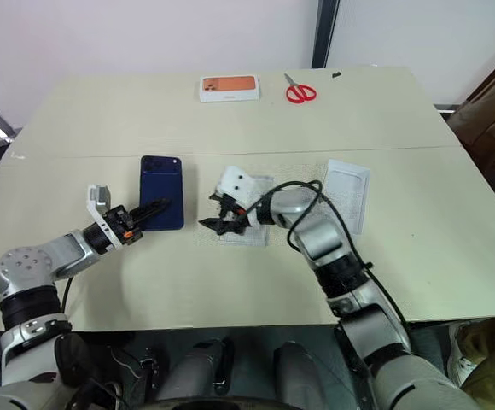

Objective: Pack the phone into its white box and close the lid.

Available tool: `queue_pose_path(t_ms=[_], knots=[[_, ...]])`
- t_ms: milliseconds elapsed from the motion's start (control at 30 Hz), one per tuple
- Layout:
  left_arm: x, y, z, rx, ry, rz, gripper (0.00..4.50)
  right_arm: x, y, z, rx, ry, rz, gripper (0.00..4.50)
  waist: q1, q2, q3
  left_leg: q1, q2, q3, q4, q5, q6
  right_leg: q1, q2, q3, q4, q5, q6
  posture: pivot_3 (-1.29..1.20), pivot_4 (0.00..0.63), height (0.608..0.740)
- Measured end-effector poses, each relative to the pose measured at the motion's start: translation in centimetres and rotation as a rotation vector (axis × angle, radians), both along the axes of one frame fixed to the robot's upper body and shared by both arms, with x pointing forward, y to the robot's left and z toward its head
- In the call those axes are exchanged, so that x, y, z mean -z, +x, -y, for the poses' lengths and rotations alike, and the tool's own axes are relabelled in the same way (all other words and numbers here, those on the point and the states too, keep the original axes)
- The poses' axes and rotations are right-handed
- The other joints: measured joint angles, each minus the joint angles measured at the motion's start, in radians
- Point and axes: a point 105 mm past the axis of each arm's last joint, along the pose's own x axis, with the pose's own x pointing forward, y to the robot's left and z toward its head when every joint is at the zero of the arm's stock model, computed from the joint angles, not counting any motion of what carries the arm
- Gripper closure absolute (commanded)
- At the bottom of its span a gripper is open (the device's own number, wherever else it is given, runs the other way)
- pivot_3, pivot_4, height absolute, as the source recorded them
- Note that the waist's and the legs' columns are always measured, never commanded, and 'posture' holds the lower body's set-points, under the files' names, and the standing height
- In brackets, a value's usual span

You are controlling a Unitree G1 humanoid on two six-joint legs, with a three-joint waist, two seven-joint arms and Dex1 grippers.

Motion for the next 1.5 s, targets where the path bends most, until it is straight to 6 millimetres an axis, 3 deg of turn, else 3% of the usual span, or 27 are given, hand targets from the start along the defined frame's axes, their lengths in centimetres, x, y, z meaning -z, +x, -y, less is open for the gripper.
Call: queue_pose_path(t_ms=[100,233,433,567,667,1200,1500], knots=[[-0.2,0.0,1.1,0.022,0.011,0.014,4.5,-0.5,-1.2,2.1,-0.041,-0.044,0.045,1.65,0.001,0.0,0.0,-0.001,0.0,0.0,0.002,0.0,0.0,0.0,0.0,0.0,0.0,0.0,0.0,0.0,0.15,0.734],[0.2,0.0,1.0,0.006,0.024,0.003,4.5,2.2,-3.1,5.1,-0.068,-0.144,0.004,1.65,0.003,-0.001,0.001,-0.002,0.0,0.0,0.003,0.0,0.0,0.0,0.0,0.0,-0.001,0.0,0.0,0.0,0.15,0.734],[0.3,-0.1,2.2,0.037,0.041,0.013,4.5,3.7,-3.5,5.4,-0.083,-0.198,0.042,1.65,0.004,-0.001,0.001,-0.002,0.0,0.0,0.003,0.0,0.0,0.0,0.0,0.0,-0.001,0.0,0.0,0.0,0.15,0.734],[0.2,-0.1,2.5,0.037,0.051,0.021,4.5,4.0,-3.0,5.7,-0.059,-0.204,0.06,2.73,0.005,-0.002,0.001,-0.002,0.0,0.0,0.004,0.0,0.0,0.001,0.0,0.0,-0.001,0.0,0.0,0.0,0.15,0.734],[0.1,-0.2,2.9,0.048,0.049,0.027,4.5,4.2,-2.9,5.7,-0.053,-0.208,0.062,4.08,0.006,-0.002,0.001,-0.002,0.0,0.0,0.004,0.0,0.0,0.001,0.0,0.0,-0.001,0.0,0.0,0.0,0.15,0.734],[0.0,-0.3,3.2,0.052,0.057,0.005,4.5,4.9,-3.1,5.3,-0.076,-0.234,0.061,4.3,0.005,-0.002,0.001,-0.002,0.0,0.0,0.004,0.0,0.0,0.001,0.0,0.0,0.0,0.0,0.0,0.0,0.15,0.734],[-0.2,-0.4,3.4,0.056,0.043,0.011,4.5,4.3,-3.8,4.7,-0.119,-0.207,0.052,4.3,0.005,-0.002,0.001,-0.002,0.0,0.0,0.004,0.0,0.0,0.001,0.0,0.0,0.0,0.0,0.0,0.0,0.15,0.734]])
